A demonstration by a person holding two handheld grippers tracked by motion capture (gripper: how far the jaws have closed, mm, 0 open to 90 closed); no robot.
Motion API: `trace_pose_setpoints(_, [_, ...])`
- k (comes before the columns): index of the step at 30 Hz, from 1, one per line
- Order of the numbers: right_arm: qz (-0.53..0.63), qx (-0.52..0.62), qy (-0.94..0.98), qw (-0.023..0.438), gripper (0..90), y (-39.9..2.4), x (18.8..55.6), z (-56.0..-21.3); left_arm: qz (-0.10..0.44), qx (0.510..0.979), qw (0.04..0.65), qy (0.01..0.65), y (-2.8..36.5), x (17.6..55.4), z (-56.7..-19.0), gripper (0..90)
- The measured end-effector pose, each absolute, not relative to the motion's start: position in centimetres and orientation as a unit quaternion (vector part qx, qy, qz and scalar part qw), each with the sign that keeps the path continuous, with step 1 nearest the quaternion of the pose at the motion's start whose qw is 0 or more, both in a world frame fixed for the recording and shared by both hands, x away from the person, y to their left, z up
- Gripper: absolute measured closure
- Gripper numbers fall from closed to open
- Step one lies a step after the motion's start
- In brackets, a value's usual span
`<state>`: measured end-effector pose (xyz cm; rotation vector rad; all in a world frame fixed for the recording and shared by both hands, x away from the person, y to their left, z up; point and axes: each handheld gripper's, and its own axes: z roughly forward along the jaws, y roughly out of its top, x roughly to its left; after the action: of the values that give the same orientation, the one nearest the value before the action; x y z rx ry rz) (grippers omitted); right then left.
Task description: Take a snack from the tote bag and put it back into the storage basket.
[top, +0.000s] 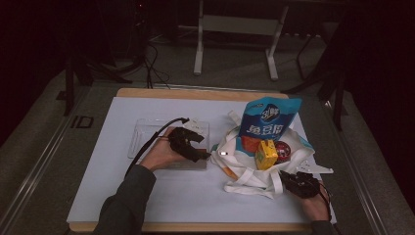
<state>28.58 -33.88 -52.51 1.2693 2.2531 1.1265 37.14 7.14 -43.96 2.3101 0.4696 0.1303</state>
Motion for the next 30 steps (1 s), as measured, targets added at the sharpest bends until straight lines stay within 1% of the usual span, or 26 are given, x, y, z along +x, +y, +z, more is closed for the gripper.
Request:
trace_pose_setpoints(17, [0.395,0.443,0.789,0.159,78.0,-33.9,28.6,-52.5,0.068,0.892,0.411,0.176,6.0,36.5,-43.4,30.0])
trace_pose_setpoints(30, [0.396,0.443,0.789,0.158,77.9,-33.9,28.6,-52.5,0.062,0.885,0.430,0.166,4.3,36.3,-43.3,30.3])
